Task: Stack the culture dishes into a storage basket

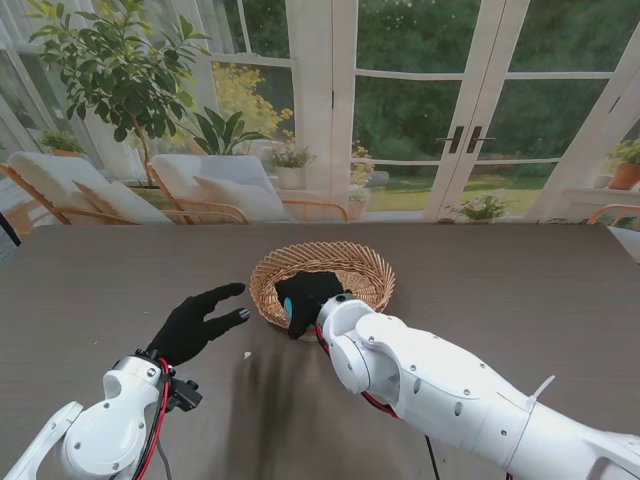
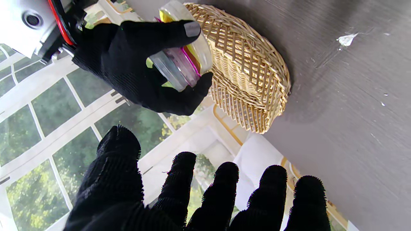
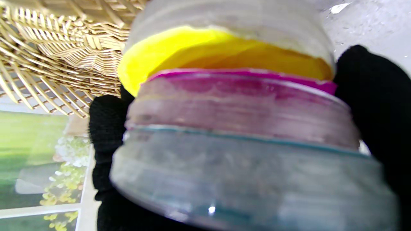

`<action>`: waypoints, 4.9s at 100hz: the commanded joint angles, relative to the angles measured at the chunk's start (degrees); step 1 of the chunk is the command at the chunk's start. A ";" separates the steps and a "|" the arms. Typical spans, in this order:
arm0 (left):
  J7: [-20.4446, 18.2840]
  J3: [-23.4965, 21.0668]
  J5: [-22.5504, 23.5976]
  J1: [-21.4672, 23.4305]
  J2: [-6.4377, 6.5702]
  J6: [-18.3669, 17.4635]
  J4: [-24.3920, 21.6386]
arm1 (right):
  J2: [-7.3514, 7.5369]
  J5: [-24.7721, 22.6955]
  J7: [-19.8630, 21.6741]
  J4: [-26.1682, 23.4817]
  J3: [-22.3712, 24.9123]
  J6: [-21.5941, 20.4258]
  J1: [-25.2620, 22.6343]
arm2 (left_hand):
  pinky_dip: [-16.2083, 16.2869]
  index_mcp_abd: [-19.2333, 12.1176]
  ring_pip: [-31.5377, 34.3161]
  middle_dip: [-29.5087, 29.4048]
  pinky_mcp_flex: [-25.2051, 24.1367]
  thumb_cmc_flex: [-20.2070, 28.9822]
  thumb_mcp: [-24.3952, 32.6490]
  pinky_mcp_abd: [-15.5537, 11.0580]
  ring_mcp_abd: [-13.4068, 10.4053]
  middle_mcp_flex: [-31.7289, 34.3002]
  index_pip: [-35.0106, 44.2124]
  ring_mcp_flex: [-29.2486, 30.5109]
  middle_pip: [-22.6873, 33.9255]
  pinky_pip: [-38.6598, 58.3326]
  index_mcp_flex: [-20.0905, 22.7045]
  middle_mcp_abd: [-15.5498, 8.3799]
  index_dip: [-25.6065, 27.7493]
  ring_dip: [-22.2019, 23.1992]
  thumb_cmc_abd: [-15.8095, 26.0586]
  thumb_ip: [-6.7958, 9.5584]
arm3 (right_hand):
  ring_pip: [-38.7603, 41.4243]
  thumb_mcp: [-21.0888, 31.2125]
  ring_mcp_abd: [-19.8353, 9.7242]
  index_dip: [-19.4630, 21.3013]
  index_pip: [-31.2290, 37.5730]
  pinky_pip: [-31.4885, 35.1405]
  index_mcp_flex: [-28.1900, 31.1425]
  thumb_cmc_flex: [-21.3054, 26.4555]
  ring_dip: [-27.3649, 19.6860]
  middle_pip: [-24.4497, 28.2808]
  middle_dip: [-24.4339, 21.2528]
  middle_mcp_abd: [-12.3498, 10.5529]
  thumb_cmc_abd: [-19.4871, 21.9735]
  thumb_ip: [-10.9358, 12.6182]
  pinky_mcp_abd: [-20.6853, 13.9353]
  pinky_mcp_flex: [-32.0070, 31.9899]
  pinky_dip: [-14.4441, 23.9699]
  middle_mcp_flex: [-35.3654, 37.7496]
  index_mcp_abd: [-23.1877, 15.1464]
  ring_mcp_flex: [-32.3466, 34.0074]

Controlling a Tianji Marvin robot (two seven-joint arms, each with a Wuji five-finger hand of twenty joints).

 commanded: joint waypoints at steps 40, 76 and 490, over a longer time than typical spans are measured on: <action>-2.58 1.45 0.44 -2.25 -0.01 3.13 1.02 | -6.07 5.76 -2.75 10.75 -3.73 0.07 7.23 | 0.18 -0.68 -0.67 -0.35 -0.20 1.70 -1.25 0.89 0.46 -0.37 0.03 -1.84 -0.72 -1.57 0.00 -0.10 -0.07 0.58 2.46 0.13 | 5.29 11.50 -15.83 0.65 7.96 1.43 4.46 17.05 0.99 5.18 3.99 -4.08 5.33 2.99 -6.87 19.06 0.55 4.15 0.02 9.32; -4.09 1.94 1.26 -4.99 0.25 6.21 1.24 | -11.10 10.23 -5.59 22.21 -5.95 -2.62 11.96 | 0.22 -0.80 -0.65 -0.34 -0.19 1.66 -1.27 0.89 0.43 -0.45 -0.05 -1.83 -0.73 -1.54 -0.23 -0.03 -0.12 0.60 2.47 0.13 | 5.49 11.41 -15.90 0.61 7.71 1.31 4.38 16.89 1.15 5.13 3.91 -4.01 5.51 3.09 -6.95 18.93 0.62 4.08 0.01 9.09; -6.86 2.36 5.43 -4.69 0.82 18.52 -2.73 | -32.10 15.22 -9.55 66.67 -18.32 -16.79 19.11 | 0.19 -0.19 -0.25 -0.14 0.49 1.91 -1.26 1.14 0.59 0.40 0.12 -0.99 -0.58 -1.36 0.35 0.37 -0.06 1.02 2.86 0.11 | -5.96 -3.79 -7.99 2.44 -13.60 -19.05 -23.09 -4.97 -9.30 -4.19 -6.09 -1.09 16.44 9.08 -0.86 -16.20 -1.94 -23.36 5.95 -23.57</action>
